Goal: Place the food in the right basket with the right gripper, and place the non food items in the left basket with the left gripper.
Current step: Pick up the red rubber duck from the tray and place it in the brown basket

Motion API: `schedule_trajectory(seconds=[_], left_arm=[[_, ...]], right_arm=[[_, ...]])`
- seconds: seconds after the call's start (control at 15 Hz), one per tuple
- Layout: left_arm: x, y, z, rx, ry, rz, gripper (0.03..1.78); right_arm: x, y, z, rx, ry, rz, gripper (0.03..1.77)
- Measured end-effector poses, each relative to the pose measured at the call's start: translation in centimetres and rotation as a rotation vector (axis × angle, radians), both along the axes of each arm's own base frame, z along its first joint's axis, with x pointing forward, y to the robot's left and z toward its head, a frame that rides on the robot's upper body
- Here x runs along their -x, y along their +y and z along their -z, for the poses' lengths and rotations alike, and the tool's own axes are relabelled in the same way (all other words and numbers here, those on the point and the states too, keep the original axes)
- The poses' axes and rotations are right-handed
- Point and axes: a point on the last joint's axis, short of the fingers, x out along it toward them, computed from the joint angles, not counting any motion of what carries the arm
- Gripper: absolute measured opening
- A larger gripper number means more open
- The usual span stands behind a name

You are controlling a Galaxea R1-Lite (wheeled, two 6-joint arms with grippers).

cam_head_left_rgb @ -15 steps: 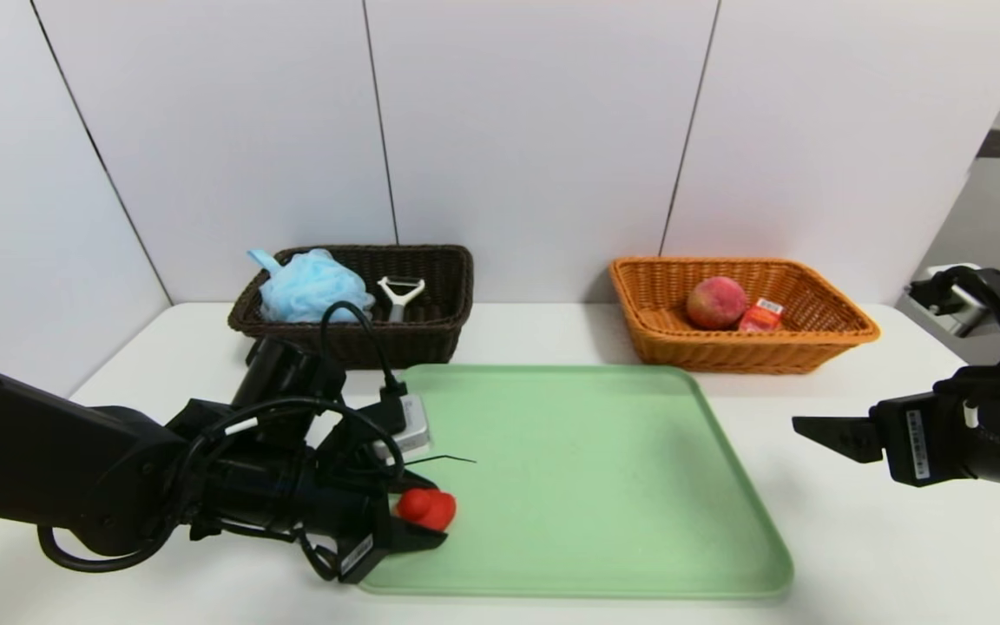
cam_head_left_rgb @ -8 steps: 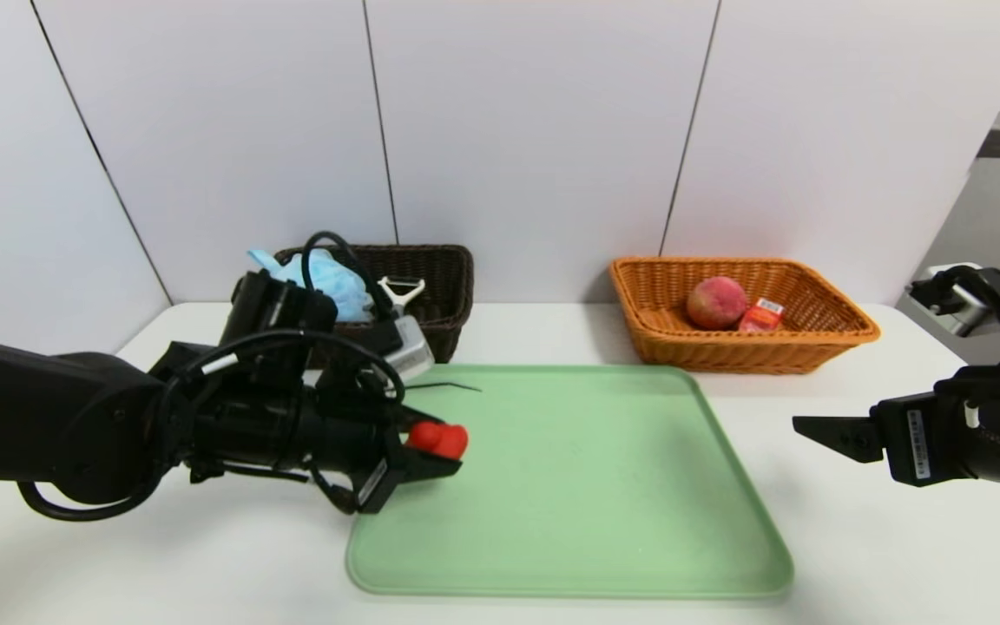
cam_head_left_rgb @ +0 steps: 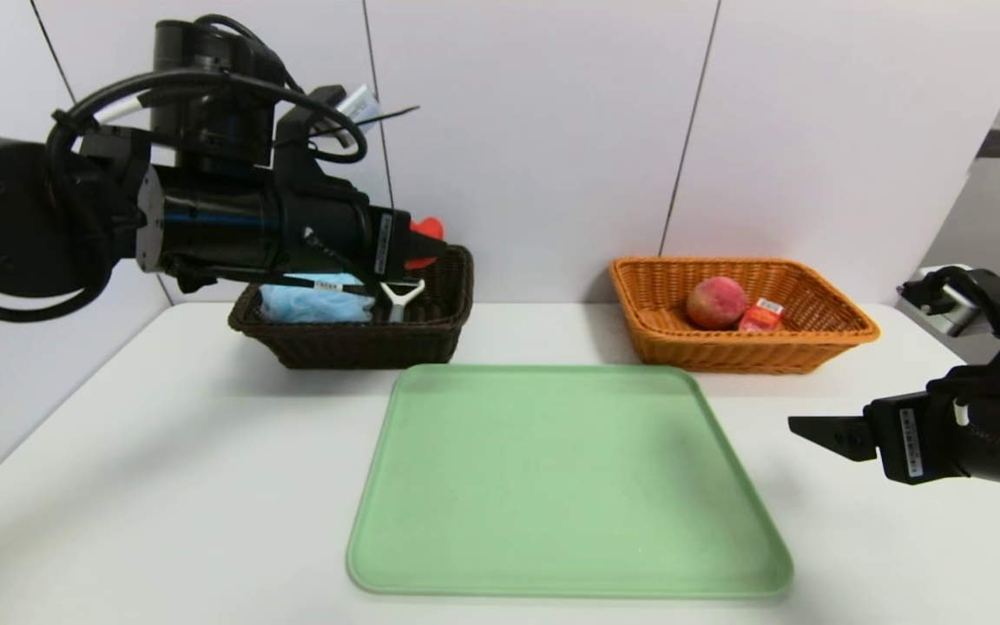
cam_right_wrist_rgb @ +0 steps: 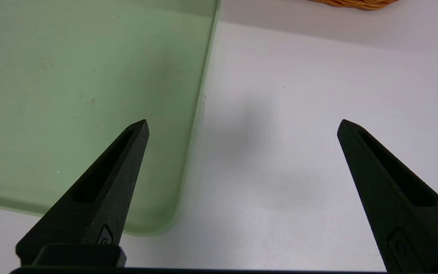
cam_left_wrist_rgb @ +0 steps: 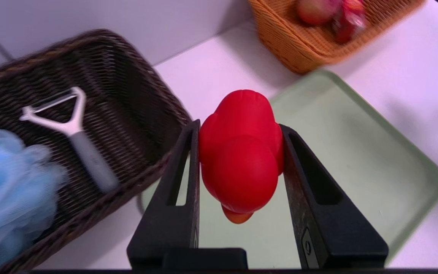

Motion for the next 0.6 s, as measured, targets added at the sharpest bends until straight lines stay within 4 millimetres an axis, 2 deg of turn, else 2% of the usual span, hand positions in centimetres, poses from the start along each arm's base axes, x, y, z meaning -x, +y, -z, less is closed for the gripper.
schedule_trajectory(seconds=[0.07,0.2,0.47,0.6], left_arm=[[-0.9,0.3,-0.4,0.008,0.018,-0.081,0.67],[-3.1,1.1,0.0,-0.003,0.043,-0.197,0.67],[-7.8,2.0,3.1,-0.038,0.106,-0.328,0.66],[-9.4,2.0,4.9,-0.061,0.151,-0.366,0.65]], right_arm=[[0.0,0.0,0.0,0.0,0.002,0.0,1.71],[-0.1,0.0,0.1,0.001,0.004,0.0,1.71],[-0.1,0.0,0.2,0.003,0.011,0.0,1.71],[-0.2,0.0,0.3,0.004,0.013,0.0,1.71]])
